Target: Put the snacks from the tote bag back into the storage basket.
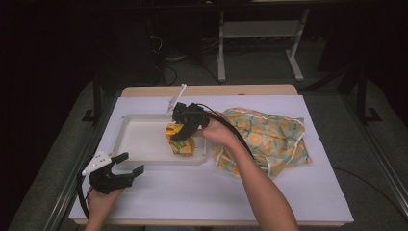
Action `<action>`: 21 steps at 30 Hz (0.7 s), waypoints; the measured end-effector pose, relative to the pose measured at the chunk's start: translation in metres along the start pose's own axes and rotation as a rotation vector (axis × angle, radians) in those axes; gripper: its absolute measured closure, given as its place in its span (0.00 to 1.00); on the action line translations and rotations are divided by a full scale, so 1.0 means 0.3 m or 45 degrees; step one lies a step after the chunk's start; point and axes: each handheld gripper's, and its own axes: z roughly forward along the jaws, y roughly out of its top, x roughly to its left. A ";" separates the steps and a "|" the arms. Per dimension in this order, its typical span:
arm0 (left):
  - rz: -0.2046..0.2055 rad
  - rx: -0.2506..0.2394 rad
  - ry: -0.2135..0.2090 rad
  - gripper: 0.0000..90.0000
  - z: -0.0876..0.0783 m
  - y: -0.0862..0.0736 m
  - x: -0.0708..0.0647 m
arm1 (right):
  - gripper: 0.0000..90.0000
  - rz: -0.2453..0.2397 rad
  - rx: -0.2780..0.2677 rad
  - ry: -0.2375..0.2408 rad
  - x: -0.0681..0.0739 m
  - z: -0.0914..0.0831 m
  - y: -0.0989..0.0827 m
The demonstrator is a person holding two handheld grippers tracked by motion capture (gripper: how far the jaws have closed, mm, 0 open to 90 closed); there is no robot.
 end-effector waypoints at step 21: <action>0.001 0.007 0.004 0.18 -0.003 0.000 0.000 | 0.55 -0.014 0.012 0.019 -0.006 0.049 0.005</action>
